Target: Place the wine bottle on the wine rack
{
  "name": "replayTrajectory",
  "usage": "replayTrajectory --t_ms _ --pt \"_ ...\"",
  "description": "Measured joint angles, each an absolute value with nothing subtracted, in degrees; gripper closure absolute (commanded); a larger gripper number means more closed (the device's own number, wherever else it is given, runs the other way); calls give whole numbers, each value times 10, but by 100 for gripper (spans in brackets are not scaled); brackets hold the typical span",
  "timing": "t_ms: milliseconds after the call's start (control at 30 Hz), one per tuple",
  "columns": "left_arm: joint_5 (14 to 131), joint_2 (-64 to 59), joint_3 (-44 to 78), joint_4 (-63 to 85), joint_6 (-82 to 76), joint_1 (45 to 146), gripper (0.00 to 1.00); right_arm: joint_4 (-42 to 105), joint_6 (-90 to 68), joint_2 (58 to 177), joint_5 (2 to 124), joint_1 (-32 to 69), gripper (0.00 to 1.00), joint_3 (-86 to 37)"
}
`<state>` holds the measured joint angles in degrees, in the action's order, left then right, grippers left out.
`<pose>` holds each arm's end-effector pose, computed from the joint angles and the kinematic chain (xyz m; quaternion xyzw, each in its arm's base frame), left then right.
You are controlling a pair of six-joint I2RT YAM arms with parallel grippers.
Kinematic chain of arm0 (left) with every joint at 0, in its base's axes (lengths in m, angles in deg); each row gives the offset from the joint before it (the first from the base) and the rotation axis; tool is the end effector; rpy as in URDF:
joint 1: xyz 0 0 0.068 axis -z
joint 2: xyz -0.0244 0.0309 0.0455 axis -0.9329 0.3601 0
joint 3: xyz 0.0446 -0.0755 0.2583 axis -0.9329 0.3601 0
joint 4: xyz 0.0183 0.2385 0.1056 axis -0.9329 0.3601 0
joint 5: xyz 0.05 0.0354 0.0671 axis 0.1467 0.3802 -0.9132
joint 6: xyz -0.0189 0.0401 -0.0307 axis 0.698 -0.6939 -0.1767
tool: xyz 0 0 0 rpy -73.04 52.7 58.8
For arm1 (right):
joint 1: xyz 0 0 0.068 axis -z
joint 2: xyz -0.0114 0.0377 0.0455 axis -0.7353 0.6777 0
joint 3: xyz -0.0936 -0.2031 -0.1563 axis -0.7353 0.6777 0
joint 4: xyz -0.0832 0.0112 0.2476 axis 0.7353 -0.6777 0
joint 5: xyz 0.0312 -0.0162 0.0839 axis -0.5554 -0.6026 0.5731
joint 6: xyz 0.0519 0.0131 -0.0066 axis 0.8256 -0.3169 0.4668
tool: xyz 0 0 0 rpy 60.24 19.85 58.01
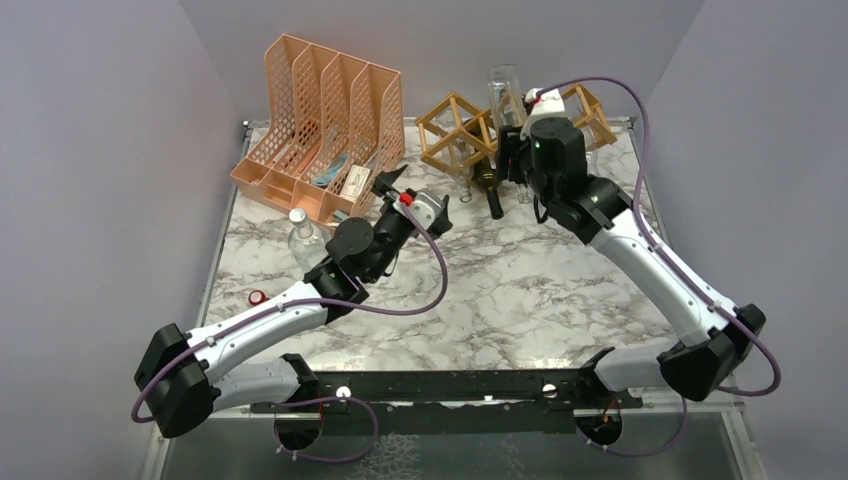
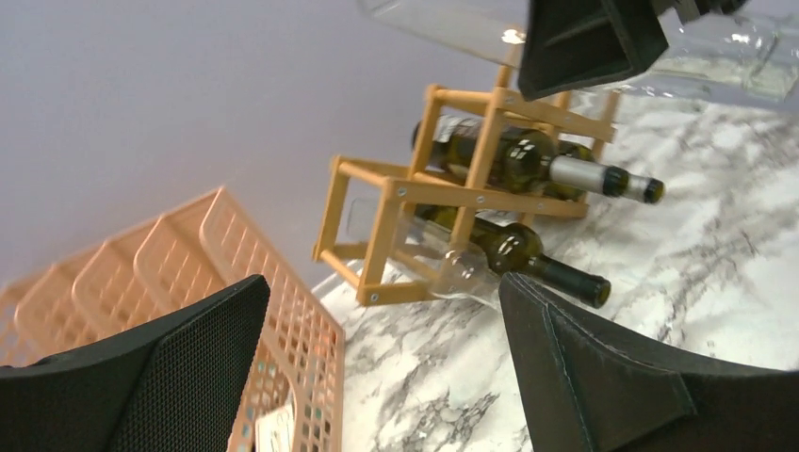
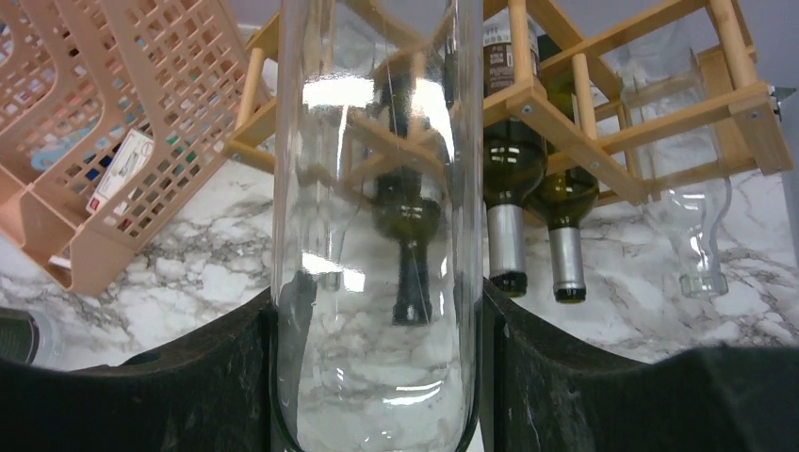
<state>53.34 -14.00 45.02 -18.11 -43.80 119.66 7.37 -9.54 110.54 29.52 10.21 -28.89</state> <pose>0.1712 -0.1989 0.3444 0.3518 0.5305 -0.0814 0.7669 0.2378 0.1605 0.4162 -0.0731 0.8019 0.0502 0.5908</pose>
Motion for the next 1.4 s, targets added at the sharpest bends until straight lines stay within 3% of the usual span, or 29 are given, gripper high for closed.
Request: replayTrajectory --t_ms 233,667,1067,1400 --pt "389 -170 450 -168 -312 1194 1 82 -87 1210 383 163 99 -373" --pt "329 -239 382 -14 -225 1192 1 22 -53 1380 445 211 98 -557" --pt "308 -251 375 44 -206 1192 1 -19 -87 1498 411 216 83 -643" --pt "311 -251 375 55 -201 1192 1 -40 -134 1517 391 231 70 -647"
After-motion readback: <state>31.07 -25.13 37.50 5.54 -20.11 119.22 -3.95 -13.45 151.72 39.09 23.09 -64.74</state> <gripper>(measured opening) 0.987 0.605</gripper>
